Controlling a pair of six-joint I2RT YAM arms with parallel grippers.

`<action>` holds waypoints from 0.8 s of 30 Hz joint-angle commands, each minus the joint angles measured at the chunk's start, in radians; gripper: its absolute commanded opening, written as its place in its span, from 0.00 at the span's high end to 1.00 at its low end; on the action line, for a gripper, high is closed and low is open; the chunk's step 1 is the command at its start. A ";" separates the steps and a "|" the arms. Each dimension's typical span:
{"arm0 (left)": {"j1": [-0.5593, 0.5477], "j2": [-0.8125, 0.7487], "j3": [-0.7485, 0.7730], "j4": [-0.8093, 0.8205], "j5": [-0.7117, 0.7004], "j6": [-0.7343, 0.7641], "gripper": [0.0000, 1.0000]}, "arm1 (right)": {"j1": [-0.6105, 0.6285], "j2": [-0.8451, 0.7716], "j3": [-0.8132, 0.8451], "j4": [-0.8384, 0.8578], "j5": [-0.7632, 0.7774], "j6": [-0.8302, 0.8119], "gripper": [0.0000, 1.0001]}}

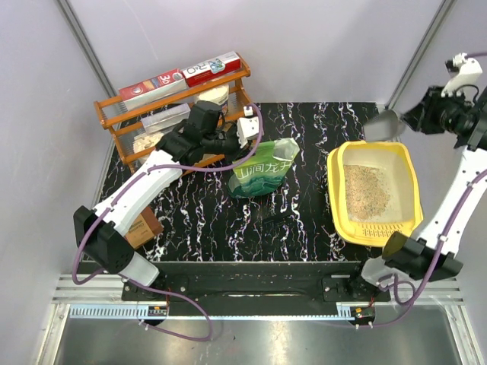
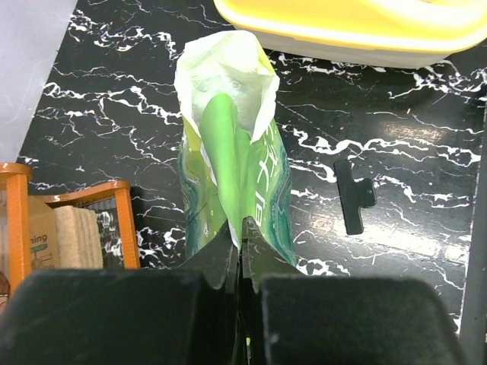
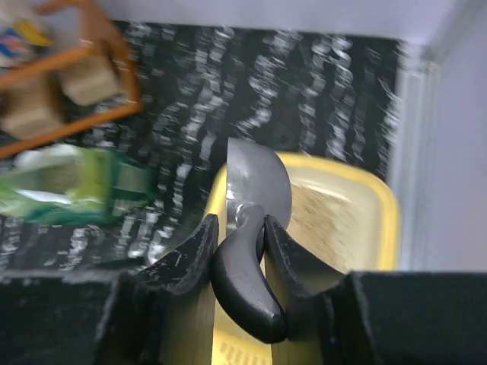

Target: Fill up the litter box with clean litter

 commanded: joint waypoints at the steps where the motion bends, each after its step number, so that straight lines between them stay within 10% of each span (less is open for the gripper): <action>1: -0.016 -0.083 0.001 0.062 -0.013 0.070 1.00 | 0.111 0.114 0.151 0.044 -0.365 0.190 1.00; 24: -0.006 -0.044 0.078 0.007 -0.113 0.118 1.00 | 0.579 0.386 0.355 -0.123 -0.288 -0.282 1.00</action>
